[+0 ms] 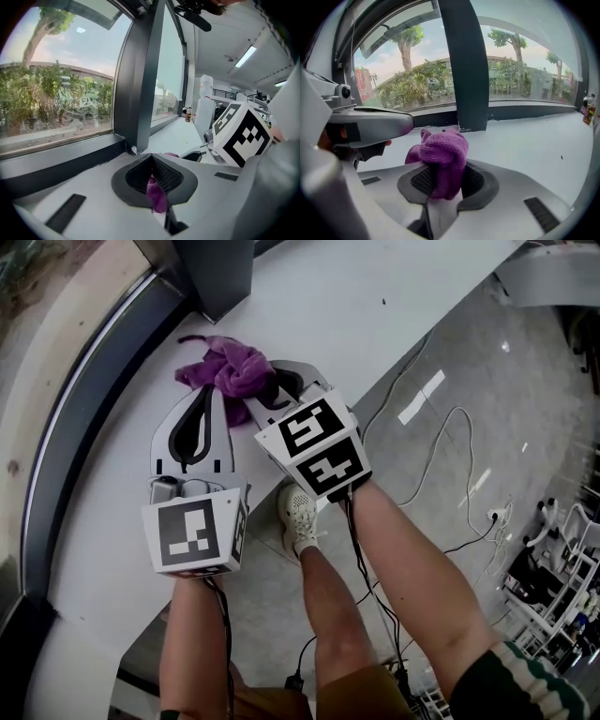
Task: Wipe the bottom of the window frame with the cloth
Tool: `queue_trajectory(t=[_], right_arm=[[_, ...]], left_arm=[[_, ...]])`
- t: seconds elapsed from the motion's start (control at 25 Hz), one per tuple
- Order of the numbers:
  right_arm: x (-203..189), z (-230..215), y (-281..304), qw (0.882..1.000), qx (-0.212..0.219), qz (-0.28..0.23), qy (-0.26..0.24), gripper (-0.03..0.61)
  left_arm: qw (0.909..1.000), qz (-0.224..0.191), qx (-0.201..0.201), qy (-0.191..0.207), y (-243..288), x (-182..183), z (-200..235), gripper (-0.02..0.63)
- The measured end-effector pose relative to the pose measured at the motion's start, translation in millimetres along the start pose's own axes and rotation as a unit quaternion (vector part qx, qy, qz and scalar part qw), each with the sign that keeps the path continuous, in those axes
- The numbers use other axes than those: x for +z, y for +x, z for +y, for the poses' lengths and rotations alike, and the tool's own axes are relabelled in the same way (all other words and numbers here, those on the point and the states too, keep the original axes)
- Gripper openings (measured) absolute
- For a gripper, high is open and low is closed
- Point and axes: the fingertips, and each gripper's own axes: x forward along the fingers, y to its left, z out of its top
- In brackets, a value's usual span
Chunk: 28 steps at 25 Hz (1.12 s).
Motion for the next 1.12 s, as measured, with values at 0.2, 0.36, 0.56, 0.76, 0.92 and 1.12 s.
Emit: queue_trajectory(t=[0.2,0.36,0.56,0.76,0.92,1.12], right_arm=[[-20,2,-18,1.0,-0.011,0.006,0.001,0.118],[-37,4,-30,1.0,-0.011,0.012,0.006,0.118],[-69,-3,-46,1.0,-0.012,0.025,0.006,0.118],[-67,-4,-60,0.999,-0.02,0.036,-0.01,0.118],[-70,-2,-63,0.999,-0.02,0.046,-0.006,0.118],[-72,1,-64,0.998,-0.017,0.054,0.001,0.118]], left_arm=[[0.9999,0.008,-0.013,0.004,-9,-10,-20,0.009],[0.9997,0.01,-0.022,0.009,-16,-16,-36,0.009],[0.9996,0.019,-0.019,0.005,-18,-39,-61,0.009],[0.9995,0.025,-0.017,0.007,-27,-32,-59,0.009],[0.9992,0.031,-0.021,0.012,-27,-29,-56,0.009],[0.9984,0.035,-0.028,0.033,-27,-29,-49,0.009]])
